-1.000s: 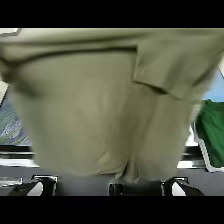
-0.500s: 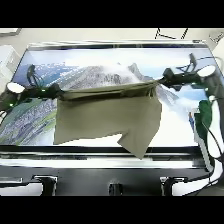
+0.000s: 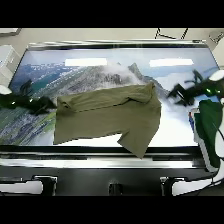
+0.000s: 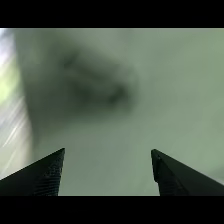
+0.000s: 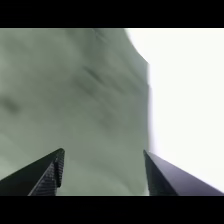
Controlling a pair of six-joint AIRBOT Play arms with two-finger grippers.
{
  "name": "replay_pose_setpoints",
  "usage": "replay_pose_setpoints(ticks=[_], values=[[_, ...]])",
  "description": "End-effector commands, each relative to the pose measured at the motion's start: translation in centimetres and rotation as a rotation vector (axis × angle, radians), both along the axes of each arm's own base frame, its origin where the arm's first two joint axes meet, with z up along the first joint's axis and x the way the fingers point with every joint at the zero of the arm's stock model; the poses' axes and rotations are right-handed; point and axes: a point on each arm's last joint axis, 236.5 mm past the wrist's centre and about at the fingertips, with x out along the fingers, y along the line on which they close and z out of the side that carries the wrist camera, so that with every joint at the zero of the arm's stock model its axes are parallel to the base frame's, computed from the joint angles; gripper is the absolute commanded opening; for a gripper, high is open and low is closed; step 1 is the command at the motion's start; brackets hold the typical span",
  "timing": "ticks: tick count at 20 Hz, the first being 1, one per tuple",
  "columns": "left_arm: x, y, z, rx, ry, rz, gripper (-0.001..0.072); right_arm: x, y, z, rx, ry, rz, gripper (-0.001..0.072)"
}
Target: Fold the clothes and pants, and hang the long-sleeved shirts on hangers.
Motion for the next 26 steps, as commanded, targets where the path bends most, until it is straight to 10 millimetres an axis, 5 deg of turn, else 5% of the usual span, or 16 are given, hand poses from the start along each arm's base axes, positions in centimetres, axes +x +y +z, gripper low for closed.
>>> replay_pose_setpoints(ticks=[1,5,12,13,16,20,26], values=[[-9.5,3.2,-1.5,-0.025,0.28,0.053,0.0583,-10.9,-2.8,-1.5,-0.039,0.293,0.044,0.0574],[-15.2,1.6,-5.9,-0.08,0.283,0.107,0.0583,-14.6,-0.2,-4.1,-0.007,0.282,0.029,0.0574],[-13.9,-0.4,-7.7,-0.114,0.226,0.102,0.0567,-14.4,1.8,-3.5,0.084,0.262,0.024,0.0568],[-13.8,-1.0,-8.0,-0.119,0.233,0.095,0.0473,-14.4,1.9,-3.4,0.091,0.26,0.023,0.0568],[-13.6,-2.5,-8.5,-0.129,0.272,0.099,0.044,-14.3,1.9,-3.4,0.09,0.259,0.023,0.0568],[-14.7,-3.5,-7.8,-0.164,0.302,0.043,0.0021,-13.6,0.7,-4.3,0.03,0.232,0.001,0.0567],[-14.2,-3.3,-6.8,-0.144,0.245,0.028,0.0022,-10.3,2.5,-6.6,0.139,0.182,-0.065,0.056]])
